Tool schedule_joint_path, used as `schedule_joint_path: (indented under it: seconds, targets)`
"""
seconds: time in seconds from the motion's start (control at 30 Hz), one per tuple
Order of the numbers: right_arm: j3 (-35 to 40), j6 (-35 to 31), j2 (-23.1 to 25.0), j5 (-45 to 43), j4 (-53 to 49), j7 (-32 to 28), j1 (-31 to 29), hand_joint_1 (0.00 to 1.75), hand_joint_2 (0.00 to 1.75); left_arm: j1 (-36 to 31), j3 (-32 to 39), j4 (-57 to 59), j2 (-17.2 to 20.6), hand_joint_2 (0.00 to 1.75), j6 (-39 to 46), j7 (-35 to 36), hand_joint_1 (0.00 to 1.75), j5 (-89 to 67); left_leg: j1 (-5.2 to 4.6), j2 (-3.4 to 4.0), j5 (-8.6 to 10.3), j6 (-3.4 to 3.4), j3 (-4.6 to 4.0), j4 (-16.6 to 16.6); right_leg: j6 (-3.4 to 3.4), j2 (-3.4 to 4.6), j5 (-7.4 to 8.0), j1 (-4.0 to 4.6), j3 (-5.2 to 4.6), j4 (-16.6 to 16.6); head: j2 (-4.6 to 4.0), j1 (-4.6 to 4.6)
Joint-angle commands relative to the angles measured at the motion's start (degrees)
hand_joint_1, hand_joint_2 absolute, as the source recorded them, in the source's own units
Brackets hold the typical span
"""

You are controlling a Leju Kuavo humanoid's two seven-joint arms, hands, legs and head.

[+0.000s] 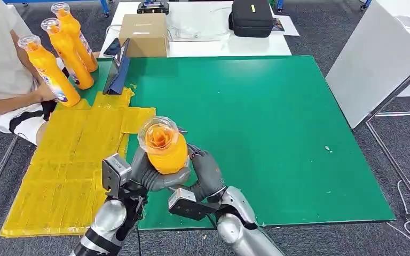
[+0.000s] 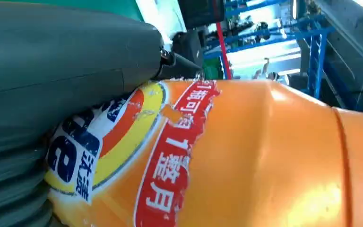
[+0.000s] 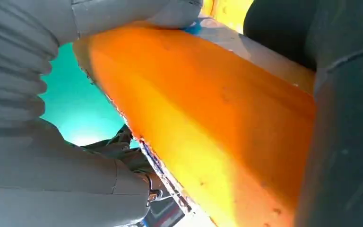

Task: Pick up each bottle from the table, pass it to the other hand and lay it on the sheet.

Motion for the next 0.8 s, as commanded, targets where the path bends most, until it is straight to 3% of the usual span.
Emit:
schedule_joint_path:
  seconds: [0.03,0.23,0.4,0.43,0.47,0.5,0.67,0.8]
  targets:
    - [0.2,1.0,-2.2,-4.7,-0.8,-1.2,1.8,1.75,1.75,-2.4,3.7,-1.0,0.9,1.75,4.3,-0.7,1.75,-0.4,0.07,-0.05,-0.13,0.01,0.41,-0.1,-0.18,-0.15,-0.14,0.12,0.48,-0.1,0.0,-0.04]
    - [-0.5,1.0,-2.5,-5.2,-2.5,-1.2,2.6,1.75,1.75,-2.1,3.5,-0.8,1.1,1.75,5.1,-0.8,1.75,-1.2,0.05,-0.07,-0.11,0.02,0.41,-0.1,-0.15,-0.18,-0.13,0.1,0.47,-0.1,0.0,-0.02]
    - [-2.8,0.0,-2.6,-7.2,-4.1,-1.3,3.7,1.75,1.75,-2.2,4.8,-1.0,1.5,1.75,11.0,-2.6,1.75,-6.6,0.03,-0.1,-0.06,0.01,0.29,-0.1,-0.12,-0.19,-0.1,0.06,0.33,-0.1,0.0,0.0]
    - [-4.1,-0.2,-2.5,-8.7,-4.6,-1.4,4.1,1.2,1.75,-2.3,5.5,-2.0,2.0,1.75,12.2,-2.7,1.75,-7.1,0.06,-0.1,-0.09,0.01,0.4,-0.1,-0.17,-0.2,-0.12,0.1,0.46,-0.1,0.0,0.0]
    - [-5.4,-0.6,-2.4,-10.1,-5.6,-1.9,4.8,0.19,1.75,-2.4,6.6,-2.9,2.9,1.75,13.9,-2.9,1.75,-8.2,0.04,-0.09,-0.06,0.01,0.26,-0.1,-0.13,-0.16,-0.09,0.07,0.31,-0.1,0.0,0.0]
    - [-6.3,-0.8,-2.5,-10.9,-6.5,-2.2,5.3,0.0,1.75,-2.6,7.5,-3.7,3.6,1.75,14.9,-2.9,1.75,-9.1,0.04,-0.06,-0.08,0.01,0.34,-0.1,-0.15,-0.15,-0.11,0.08,0.38,-0.1,0.0,0.0]
    - [-11.2,-1.2,-3.0,-16.9,-14.1,-3.6,8.3,0.0,1.75,-5.2,12.7,-2.8,6.5,1.75,21.4,-0.4,1.75,-20.0,0.03,0.01,-0.04,-0.02,0.15,0.0,-0.12,-0.06,-0.05,0.09,0.15,0.0,0.0,-0.02]
    - [-13.9,1.1,-3.7,-23.5,-22.1,-3.3,10.0,0.0,1.75,-9.8,15.4,5.3,8.0,1.75,25.8,5.4,1.75,-37.8,0.0,-0.13,0.04,-0.04,0.08,0.0,-0.07,-0.17,-0.05,0.08,0.1,0.0,0.0,-0.02]
